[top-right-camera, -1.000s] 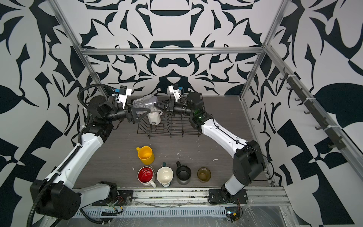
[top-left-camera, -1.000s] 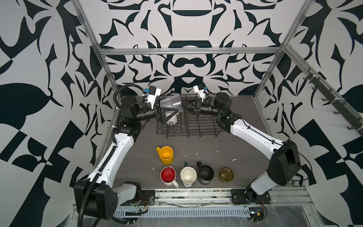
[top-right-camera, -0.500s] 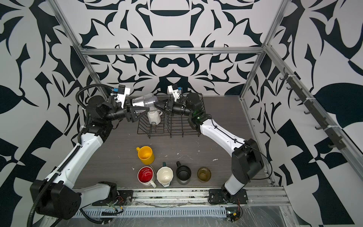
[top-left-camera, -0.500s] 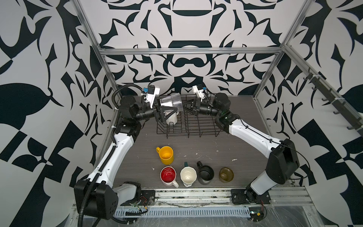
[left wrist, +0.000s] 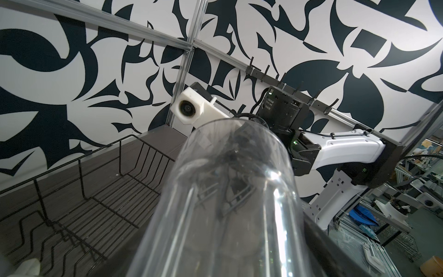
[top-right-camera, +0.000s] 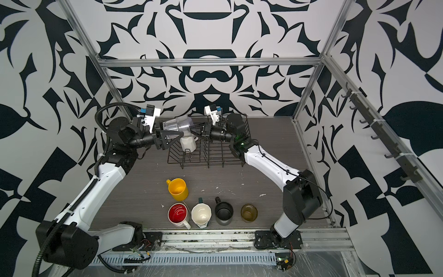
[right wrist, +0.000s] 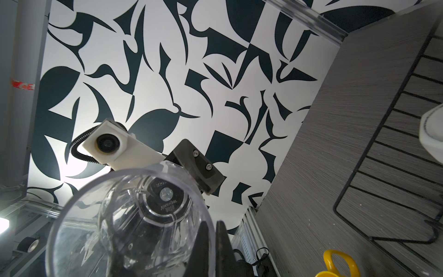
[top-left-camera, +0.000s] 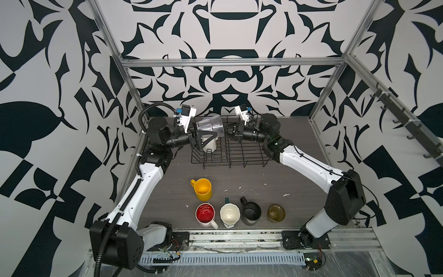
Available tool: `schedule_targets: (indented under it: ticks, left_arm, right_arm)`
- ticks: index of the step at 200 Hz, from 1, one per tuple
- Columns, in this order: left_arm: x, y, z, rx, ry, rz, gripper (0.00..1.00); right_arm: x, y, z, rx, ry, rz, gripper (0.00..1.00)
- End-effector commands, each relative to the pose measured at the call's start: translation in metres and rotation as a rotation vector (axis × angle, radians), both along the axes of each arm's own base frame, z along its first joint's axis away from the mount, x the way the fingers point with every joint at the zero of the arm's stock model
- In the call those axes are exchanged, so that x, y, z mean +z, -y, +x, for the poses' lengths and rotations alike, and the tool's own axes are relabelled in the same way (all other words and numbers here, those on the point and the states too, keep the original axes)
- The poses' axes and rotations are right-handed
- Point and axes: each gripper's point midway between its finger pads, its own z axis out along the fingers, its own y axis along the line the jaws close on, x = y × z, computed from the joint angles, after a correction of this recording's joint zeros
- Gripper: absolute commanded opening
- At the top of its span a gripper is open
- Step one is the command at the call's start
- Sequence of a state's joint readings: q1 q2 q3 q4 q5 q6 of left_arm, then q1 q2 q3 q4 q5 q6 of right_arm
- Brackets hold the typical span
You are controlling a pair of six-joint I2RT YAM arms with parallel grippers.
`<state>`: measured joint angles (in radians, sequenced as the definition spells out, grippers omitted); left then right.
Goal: Load cups into a dish rack
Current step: Place the cup upside down at the dish rack.
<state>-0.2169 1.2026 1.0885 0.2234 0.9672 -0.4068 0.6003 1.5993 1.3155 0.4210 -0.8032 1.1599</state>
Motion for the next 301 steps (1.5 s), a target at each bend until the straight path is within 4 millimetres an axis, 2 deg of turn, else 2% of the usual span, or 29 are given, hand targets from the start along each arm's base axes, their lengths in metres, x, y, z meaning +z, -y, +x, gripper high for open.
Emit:
schedule_targets:
  ticks: [1, 50, 71, 94, 116, 136, 172, 182, 186, 221, 261, 301]
  left_arm:
    - [0.004, -0.013, 0.018, 0.149, 0.028, 0.010, 0.00]
    - [0.002, -0.014, 0.022, 0.166, 0.016, 0.028, 0.00]
    - [0.002, -0.014, 0.021, 0.168, 0.018, 0.032, 0.00]
    - [0.001, -0.016, 0.023, 0.187, 0.014, 0.046, 0.00]
    - [-0.004, -0.019, 0.031, 0.226, -0.022, 0.084, 0.00]
    - [-0.010, -0.022, 0.038, 0.258, -0.075, 0.127, 0.00]
    - [-0.025, -0.032, 0.051, 0.339, -0.169, 0.218, 0.00]
    - [-0.024, -0.036, 0.051, 0.364, -0.187, 0.233, 0.00]
    - [-0.036, -0.035, 0.059, 0.370, -0.226, 0.253, 0.00]
    - [-0.056, -0.048, 0.069, 0.449, -0.354, 0.346, 0.00]
    - [-0.080, -0.062, 0.072, 0.526, -0.492, 0.440, 0.00]
    - [-0.102, -0.060, 0.080, 0.564, -0.570, 0.523, 0.00]
  right_arm:
    - [0.039, 0.003, -0.034, 0.069, 0.158, 0.031, 0.15]
    - [0.037, 0.009, -0.031, 0.035, 0.164, 0.010, 0.31]
    - [0.033, 0.014, -0.027, 0.006, 0.159, -0.005, 0.53]
    - [0.028, 0.025, -0.018, -0.038, 0.146, -0.025, 0.61]
    - [0.017, 0.044, -0.006, -0.110, 0.130, -0.075, 0.63]
    - [-0.001, 0.067, 0.005, -0.194, 0.112, -0.165, 0.63]
    - [-0.026, 0.115, 0.011, -0.345, 0.133, -0.365, 0.64]
    - [-0.031, 0.129, 0.012, -0.382, 0.135, -0.404, 0.65]
    - [-0.032, 0.133, 0.012, -0.390, 0.133, -0.415, 0.65]
    - [-0.044, 0.171, 0.012, -0.477, 0.135, -0.527, 0.67]
    - [-0.053, 0.198, 0.007, -0.532, 0.149, -0.632, 0.69]
    - [-0.060, 0.212, 0.005, -0.558, 0.154, -0.696, 0.69]
